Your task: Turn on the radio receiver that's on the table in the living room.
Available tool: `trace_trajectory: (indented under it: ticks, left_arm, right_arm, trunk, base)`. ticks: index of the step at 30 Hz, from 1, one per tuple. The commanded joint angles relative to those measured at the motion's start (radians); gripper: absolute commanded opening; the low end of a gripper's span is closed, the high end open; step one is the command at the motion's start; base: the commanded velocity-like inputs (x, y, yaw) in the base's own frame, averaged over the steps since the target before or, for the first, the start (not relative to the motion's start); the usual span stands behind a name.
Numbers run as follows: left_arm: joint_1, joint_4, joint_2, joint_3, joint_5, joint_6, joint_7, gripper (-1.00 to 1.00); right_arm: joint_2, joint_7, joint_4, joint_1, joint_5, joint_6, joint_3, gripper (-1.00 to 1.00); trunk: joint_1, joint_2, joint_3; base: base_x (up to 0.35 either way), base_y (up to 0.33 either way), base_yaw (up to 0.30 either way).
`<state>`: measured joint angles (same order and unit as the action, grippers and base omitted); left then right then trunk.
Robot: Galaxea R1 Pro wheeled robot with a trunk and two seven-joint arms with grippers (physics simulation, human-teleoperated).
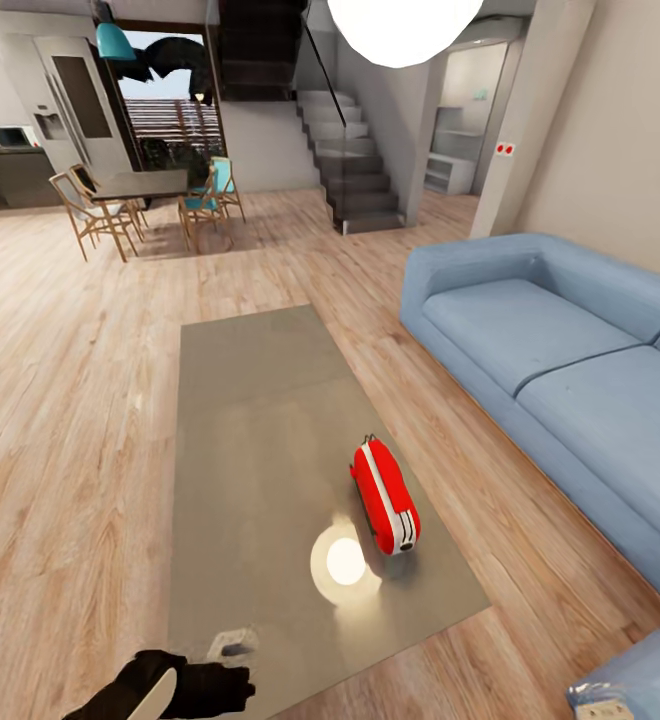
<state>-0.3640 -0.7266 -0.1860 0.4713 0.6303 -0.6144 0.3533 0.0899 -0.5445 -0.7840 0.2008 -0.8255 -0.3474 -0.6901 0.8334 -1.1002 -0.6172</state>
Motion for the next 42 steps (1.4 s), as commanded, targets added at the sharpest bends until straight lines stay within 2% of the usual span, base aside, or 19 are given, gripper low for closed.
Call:
trace_trajectory:
  ticks: [1, 7, 12, 14, 16, 18, 21, 25, 27, 29, 33, 37, 42]
  left_arm:
    - [0.0, 0.068, 0.003, 0.008, 0.001, 0.024, 0.001, -1.0]
    - [0.0, 0.222, 0.016, 0.014, 0.0, 0.122, 0.001, -1.0]
    - [0.0, 0.396, 0.055, 0.015, -0.002, 0.227, 0.002, -1.0]
    - [0.0, 0.489, 0.08, 0.015, -0.002, 0.294, 0.002, -1.0]
    - [0.0, 0.537, 0.092, 0.015, -0.003, 0.332, 0.002, -1.0]
    - [0.0, 0.63, 0.117, 0.015, -0.002, 0.409, 0.003, -1.0]
    - [0.018, 0.691, 0.138, 0.015, 0.001, 0.476, 0.003, -1.0]
    - [0.085, 0.714, 0.149, 0.015, 0.001, 0.516, -0.003, -1.0]
    - [0.138, 0.718, 0.15, 0.015, 0.003, 0.575, -0.008, -1.0]
    - [0.168, 0.719, 0.149, 0.014, 0.004, 0.632, -0.011, -1.0]
    - [0.186, 0.72, 0.147, 0.014, 0.006, 0.676, -0.03, -1.0]
    - [0.191, 0.72, 0.144, 0.016, 0.005, 0.686, -0.15, -1.0]
    - [0.192, 0.72, 0.142, 0.017, 0.005, 0.688, -0.185, -1.0]
  right_arm:
    - [0.0, 0.047, 0.065, 0.0, 0.0, 0.036, 0.0, 1.0]
    - [0.001, 0.145, 0.191, 0.0, 0.0, 0.109, 0.0, 1.0]
    - [0.006, 0.225, 0.303, 0.0, 0.0, 0.17, 0.0, 1.0]
    - [0.011, 0.28, 0.364, 0.0, 0.0, 0.206, 0.001, 1.0]
    - [0.012, 0.312, 0.395, 0.0, 0.0, 0.228, 0.001, 1.0]
    - [0.014, 0.378, 0.46, 0.0, 0.0, 0.275, 0.001, 1.0]
    - [0.014, 0.458, 0.54, 0.0, 0.0, 0.329, 0.003, 1.0]
    - [0.014, 0.546, 0.635, 0.0, 0.0, 0.388, 0.006, 1.0]
    - [0.014, 0.58, 0.684, 0.0, 0.0, 0.403, 0.008, 1.0]
    - [0.013, 0.597, 0.71, 0.0, 0.0, 0.407, 0.008, 1.0]
    - [0.012, 0.624, 0.756, 0.0, 0.0, 0.425, 0.009, 1.0]
    - [0.004, 0.64, 0.772, 0.0, 0.002, 0.44, 0.009, 1.0]
    - [-0.018, 0.642, 0.776, 0.0, 0.003, 0.442, 0.008, 1.0]
  trunk:
    - [0.0, 0.0, 0.002]
    - [0.0, 0.0, 0.011]
    - [0.0, 0.0, 0.019]
    - [0.0, 0.0, 0.022]
    - [0.0, 0.0, 0.025]
    - [0.0, 0.0, 0.029]
    - [0.0, 0.0, 0.033]
    - [0.0, 0.0, 0.04]
    - [0.0, 0.0, 0.043]
    - [0.0, 0.0, 0.046]
    - [0.0, 0.0, 0.052]
    - [0.0, 0.0, 0.058]
    - [0.0, 0.0, 0.066]
  base:
    - [0.0, 0.0, 0.0]
    - [0.0, 0.0, 0.0]
    - [0.0, 0.0, 0.0]
    - [0.0, 0.0, 0.0]
    - [0.0, 0.0, 0.0]
    - [0.0, 0.0, 0.0]
    - [0.0, 0.0, 0.0]
    - [0.0, 0.0, 0.0]
    - [0.0, 0.0, 0.0]
    - [0.0, 0.0, 0.0]
    - [0.0, 0.0, 0.0]
    - [0.0, 0.0, 0.0]
    - [0.0, 0.0, 0.0]
